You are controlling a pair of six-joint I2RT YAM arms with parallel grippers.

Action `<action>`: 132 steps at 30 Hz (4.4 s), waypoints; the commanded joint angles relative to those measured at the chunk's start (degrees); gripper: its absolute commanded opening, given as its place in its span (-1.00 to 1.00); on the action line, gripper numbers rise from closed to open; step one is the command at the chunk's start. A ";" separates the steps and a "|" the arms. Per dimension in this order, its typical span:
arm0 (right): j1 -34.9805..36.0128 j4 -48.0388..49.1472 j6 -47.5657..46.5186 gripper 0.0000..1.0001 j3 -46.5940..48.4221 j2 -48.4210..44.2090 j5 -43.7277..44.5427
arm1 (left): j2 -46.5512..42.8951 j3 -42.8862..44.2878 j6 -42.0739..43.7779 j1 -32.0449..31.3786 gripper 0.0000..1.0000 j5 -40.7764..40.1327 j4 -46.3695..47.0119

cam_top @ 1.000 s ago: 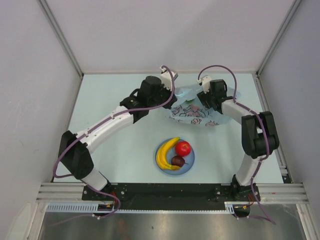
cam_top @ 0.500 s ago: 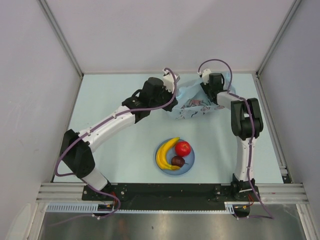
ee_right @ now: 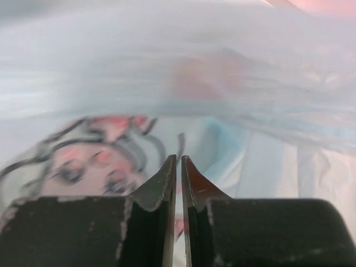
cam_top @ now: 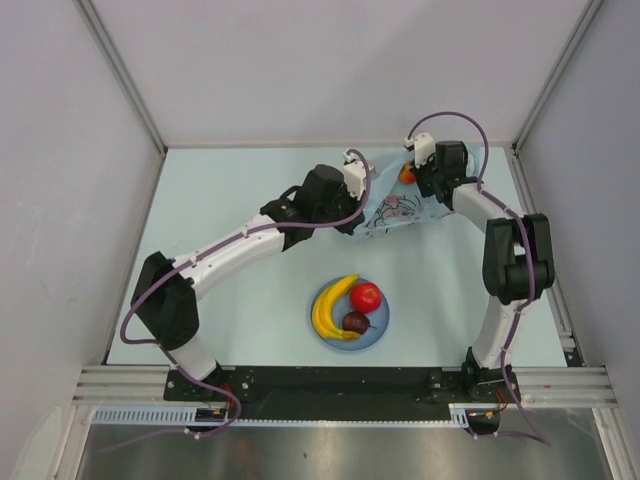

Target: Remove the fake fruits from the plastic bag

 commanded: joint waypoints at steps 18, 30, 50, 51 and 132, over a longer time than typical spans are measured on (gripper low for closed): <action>7.30 -12.89 9.52 -0.46 -20.36 -24.41 -4.65 | -11.22 -0.55 7.77 -0.69 -0.99 2.79 -0.80; 8.44 0.73 7.05 0.79 -12.09 -9.57 9.05 | -9.37 -1.96 9.44 -0.69 -0.99 0.24 0.34; 1.33 7.17 9.87 0.49 17.96 19.09 14.54 | -5.42 -0.12 12.07 -0.95 -0.99 2.79 -2.99; 0.98 6.46 9.87 0.22 19.80 19.63 10.43 | -4.46 0.58 12.34 -1.21 -0.99 2.53 -3.26; 38.32 -38.37 -15.44 -0.24 -28.17 -31.87 -12.82 | -28.27 -19.80 9.18 13.20 -0.99 8.06 3.86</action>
